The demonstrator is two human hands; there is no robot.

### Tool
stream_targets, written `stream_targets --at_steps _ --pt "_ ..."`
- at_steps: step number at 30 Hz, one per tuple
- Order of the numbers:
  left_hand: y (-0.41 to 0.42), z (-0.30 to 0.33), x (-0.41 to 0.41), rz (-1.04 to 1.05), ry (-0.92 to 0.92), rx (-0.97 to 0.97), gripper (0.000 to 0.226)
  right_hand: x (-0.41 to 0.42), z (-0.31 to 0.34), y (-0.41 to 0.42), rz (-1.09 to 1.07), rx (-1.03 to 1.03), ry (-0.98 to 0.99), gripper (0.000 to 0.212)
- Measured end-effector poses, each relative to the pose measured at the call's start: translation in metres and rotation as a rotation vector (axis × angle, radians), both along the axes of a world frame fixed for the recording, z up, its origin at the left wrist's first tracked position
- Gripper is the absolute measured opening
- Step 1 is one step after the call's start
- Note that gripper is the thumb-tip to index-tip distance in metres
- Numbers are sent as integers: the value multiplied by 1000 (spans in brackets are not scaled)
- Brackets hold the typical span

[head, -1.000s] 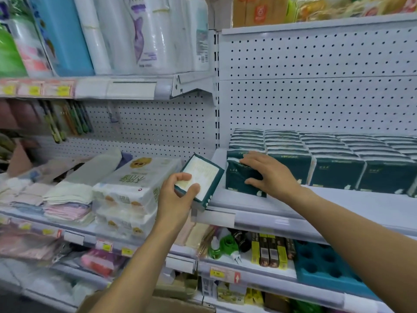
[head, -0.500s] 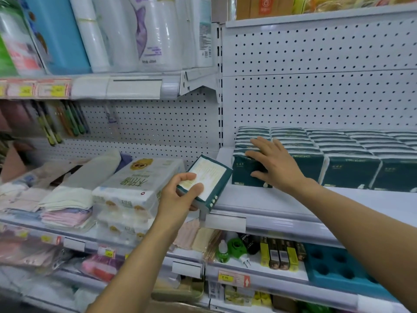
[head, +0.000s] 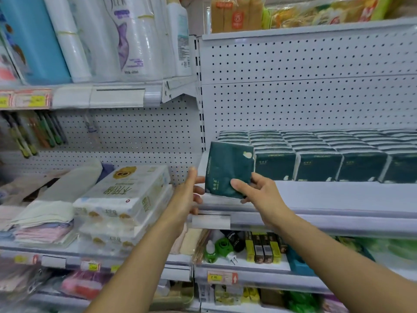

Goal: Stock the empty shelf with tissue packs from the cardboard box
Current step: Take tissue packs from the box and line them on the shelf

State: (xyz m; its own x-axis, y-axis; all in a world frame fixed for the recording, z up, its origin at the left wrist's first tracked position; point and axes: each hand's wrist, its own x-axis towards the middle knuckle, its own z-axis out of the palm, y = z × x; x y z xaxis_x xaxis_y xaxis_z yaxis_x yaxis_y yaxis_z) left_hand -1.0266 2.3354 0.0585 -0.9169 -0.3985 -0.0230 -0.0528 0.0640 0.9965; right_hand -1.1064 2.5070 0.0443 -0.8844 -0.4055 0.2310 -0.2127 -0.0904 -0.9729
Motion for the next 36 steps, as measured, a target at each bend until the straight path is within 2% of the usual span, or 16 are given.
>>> stream_targets --at_steps 3,6,8,10,12,14,17,20,23,27,31,36 --pt "16 -2 -2 -120 96 -86 48 5 -1 5 29 -102 -113 28" --pt "28 1 -6 -64 212 -111 37 10 -1 15 -59 -31 -1 48" --pt "32 4 -14 -18 247 -289 35 8 2 29 -323 93 265 71" --pt "38 4 -26 -38 265 -573 35 0 5 52 -531 248 706 85" --pt "52 5 -41 -120 307 -778 37 -15 6 75 -577 497 1160 83" --pt "72 6 -59 -221 357 -865 41 -32 1 93 -517 682 1367 72" --pt "96 1 -83 -308 353 -857 46 -49 -12 114 -461 735 1272 60" --pt "98 -12 -90 -277 387 -840 45 -63 -20 131 -457 780 1178 51" --pt "74 -23 -90 -80 483 -1049 43 -74 -23 138 -458 817 1158 51" --pt "26 -38 -101 143 389 -1262 57 -93 -20 126 -441 853 1152 50" --pt "10 -40 -116 160 361 -1427 69 -112 -17 106 -424 855 1164 52" --pt "12 -38 -130 130 396 -1462 69 -128 -14 91 -436 874 1177 50"
